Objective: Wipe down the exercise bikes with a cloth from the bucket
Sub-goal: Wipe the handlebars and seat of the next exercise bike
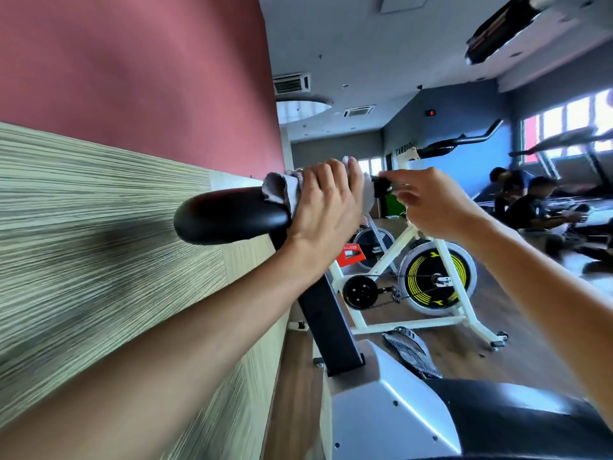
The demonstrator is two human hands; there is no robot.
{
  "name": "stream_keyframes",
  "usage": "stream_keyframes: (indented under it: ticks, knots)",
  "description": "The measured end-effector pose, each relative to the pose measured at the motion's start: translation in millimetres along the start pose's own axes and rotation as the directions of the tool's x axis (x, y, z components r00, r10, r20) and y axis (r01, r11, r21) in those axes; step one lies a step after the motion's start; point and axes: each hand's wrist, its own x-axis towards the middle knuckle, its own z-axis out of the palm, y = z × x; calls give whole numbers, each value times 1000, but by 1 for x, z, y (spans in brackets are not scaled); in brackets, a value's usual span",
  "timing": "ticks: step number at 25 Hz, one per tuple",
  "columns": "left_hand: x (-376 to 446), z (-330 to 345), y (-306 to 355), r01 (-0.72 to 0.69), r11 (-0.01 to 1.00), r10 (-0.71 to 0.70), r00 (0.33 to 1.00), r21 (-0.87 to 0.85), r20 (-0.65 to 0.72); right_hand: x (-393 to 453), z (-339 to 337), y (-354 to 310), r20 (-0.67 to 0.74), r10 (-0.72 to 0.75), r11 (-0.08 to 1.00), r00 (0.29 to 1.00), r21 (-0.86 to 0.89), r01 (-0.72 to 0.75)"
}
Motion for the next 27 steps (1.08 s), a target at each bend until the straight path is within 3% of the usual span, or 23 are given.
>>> stream_keyframes:
  ticks: [5, 7, 9, 11, 12, 15, 18, 21, 23, 25, 27]
  knots:
    - [30, 1, 14, -53, 984, 35, 994, -171, -107, 7, -17, 8, -15, 54, 995, 998, -88, -55]
    - [33, -5, 7, -86, 959, 76, 996, -269, -50, 9, -18, 4, -50, 75, 994, 996, -70, -79]
    - [25, -18, -8, -39, 959, 79, 988, -281, 135, 10, -14, -3, -39, 72, 996, 997, -45, -74]
    - [10, -33, -25, 20, 983, 47, 936, -185, 349, 9, -5, -13, -27, 24, 998, 999, -51, -25]
    - [2, -40, -35, 36, 992, 12, 925, -119, 380, 8, 0, -21, -30, -14, 998, 999, -60, 12]
    - [-22, -60, -70, 112, 988, -70, 939, -108, 337, 10, 21, -45, 32, -198, 979, 980, -45, 199]
    - [-36, -74, -104, 239, 917, -132, 938, -321, 320, 15, 38, -53, 80, -300, 951, 950, -49, 305]
    - [-16, -57, -132, 516, 727, -169, 774, -453, 610, 16, 39, -49, 72, -294, 951, 953, -77, 299]
    - [9, -32, -149, 640, 618, -44, 608, -456, 793, 18, 38, -48, 75, -288, 950, 955, -104, 294]
    - [27, -7, -146, 662, 550, 165, 512, -510, 843, 29, 38, -51, 89, -226, 960, 970, -148, 237]
    - [40, 14, -131, 632, 533, 288, 490, -563, 822, 41, 40, -53, 125, -133, 975, 983, -162, 153]
